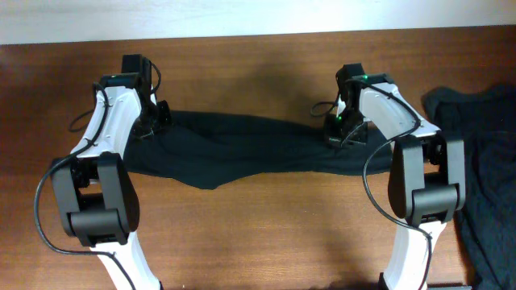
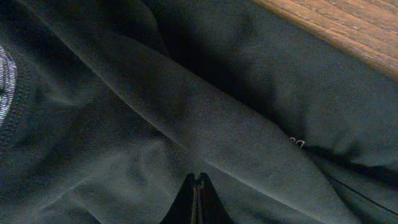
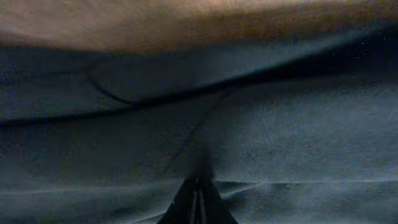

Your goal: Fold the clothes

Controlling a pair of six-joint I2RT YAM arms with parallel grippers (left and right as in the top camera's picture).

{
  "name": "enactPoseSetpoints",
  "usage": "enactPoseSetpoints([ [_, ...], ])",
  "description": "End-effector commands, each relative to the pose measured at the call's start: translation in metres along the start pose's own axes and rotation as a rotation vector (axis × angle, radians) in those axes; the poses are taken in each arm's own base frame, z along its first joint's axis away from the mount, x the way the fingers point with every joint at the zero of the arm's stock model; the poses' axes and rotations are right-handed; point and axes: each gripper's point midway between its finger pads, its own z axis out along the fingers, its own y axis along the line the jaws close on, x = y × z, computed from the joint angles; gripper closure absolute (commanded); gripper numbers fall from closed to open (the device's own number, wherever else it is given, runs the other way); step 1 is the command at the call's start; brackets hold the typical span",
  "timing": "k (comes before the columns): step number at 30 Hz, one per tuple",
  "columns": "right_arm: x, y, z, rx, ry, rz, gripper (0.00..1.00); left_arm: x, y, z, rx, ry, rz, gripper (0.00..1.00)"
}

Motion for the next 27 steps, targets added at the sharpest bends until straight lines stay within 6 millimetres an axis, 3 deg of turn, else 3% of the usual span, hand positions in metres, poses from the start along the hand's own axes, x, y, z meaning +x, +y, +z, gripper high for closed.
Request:
enactPoseSetpoints([
  [1,-0.001,-0.001,-0.007,0.006,-0.031,0.022,0.96,0.000,0.002,-0.003,-0.008,-0.007,-0.010,1.00],
  [12,-0.032,0.010,-0.011,-0.042,-0.159,0.005,0.96,0.000,0.002,-0.003,-0.008,-0.007,-0.010,1.00],
  [18,-0.047,0.027,-0.016,-0.124,-0.216,-0.014,0.95,0.000,0.002,-0.003,-0.008,-0.007,-0.010,1.00],
  [22,-0.061,0.032,-0.020,-0.147,-0.274,-0.024,0.71,0.000,0.002,-0.003,-0.008,-0.007,-0.010,1.00],
  [23,-0.065,0.034,-0.021,-0.151,-0.290,-0.027,0.58,0.000,0.002,-0.003,-0.008,-0.007,-0.010,1.00],
  [27,-0.082,0.041,-0.029,-0.179,-0.365,-0.041,0.51,0.000,0.000,-0.003,0.000,-0.007,-0.010,1.00],
])
